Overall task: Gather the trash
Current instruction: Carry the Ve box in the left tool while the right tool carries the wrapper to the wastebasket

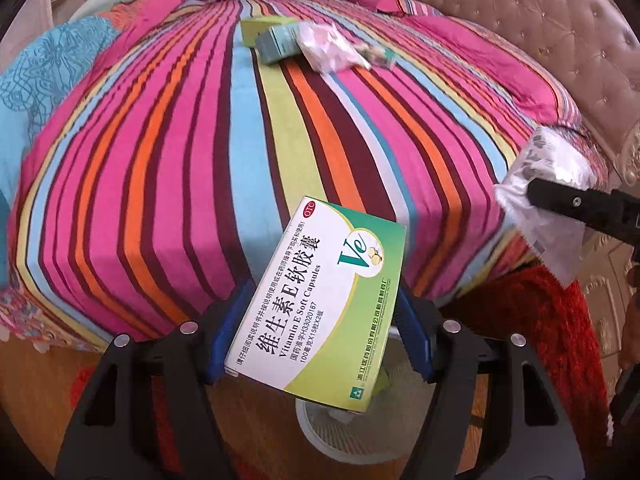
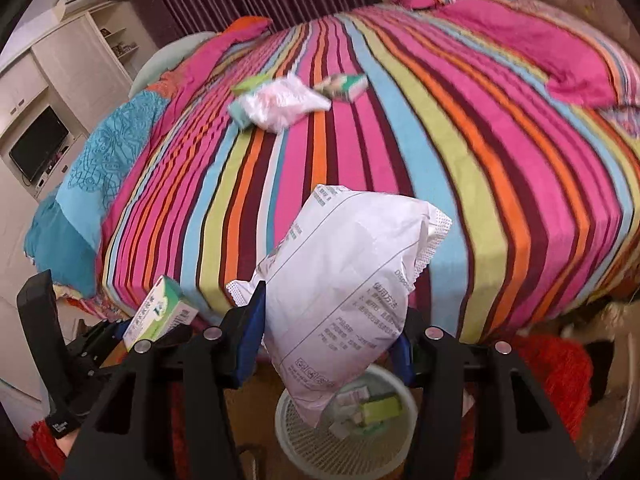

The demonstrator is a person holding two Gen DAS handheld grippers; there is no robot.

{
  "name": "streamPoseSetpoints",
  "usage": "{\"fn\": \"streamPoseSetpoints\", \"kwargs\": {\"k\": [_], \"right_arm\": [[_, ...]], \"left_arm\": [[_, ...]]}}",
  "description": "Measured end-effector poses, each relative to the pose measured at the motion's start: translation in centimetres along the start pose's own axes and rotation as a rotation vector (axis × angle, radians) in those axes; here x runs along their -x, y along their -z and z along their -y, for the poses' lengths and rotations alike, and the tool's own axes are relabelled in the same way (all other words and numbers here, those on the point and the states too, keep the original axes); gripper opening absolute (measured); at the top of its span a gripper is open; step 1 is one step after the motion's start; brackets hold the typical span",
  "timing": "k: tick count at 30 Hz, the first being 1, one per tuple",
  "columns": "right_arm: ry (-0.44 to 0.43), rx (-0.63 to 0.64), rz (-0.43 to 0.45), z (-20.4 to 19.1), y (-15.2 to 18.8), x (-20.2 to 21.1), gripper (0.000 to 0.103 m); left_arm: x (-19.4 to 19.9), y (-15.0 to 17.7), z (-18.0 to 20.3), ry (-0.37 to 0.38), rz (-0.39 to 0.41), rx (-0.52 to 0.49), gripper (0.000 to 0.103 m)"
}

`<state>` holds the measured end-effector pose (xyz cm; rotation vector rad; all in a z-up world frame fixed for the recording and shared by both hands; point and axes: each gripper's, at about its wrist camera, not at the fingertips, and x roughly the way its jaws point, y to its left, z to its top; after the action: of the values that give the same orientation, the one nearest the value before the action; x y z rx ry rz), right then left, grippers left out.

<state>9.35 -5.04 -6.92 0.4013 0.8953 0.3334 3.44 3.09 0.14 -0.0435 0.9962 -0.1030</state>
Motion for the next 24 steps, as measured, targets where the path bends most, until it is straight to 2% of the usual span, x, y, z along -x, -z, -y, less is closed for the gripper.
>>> {"fn": "streamPoseSetpoints", "kwargs": {"k": [4,11,17,24], "right_arm": [[0.009,-0.020,-0.052,0.0,1.9,-1.1,0.051],[0.024,-0.047,-0.163,0.2,4.8,-3.2,0.051],[0.040,-0.071,-0.260,0.6,6.4,-5.1,0.051],[0.045,-0.109,-0.341,1.5,7.4,-6.5,0.051]], "left_arm": [[-0.6,1.5,0.4,0.020,-0.037,0.020,0.067],[-1.9,3.7,1.9,0.049,-0.108,-0.010,0.067],[-3.4,4.6,2.8,0.060,-0.173,-0.038,0.067],[-5.3,5.4,2.8,0.086,-0.254,-0.021,0.067]]}}
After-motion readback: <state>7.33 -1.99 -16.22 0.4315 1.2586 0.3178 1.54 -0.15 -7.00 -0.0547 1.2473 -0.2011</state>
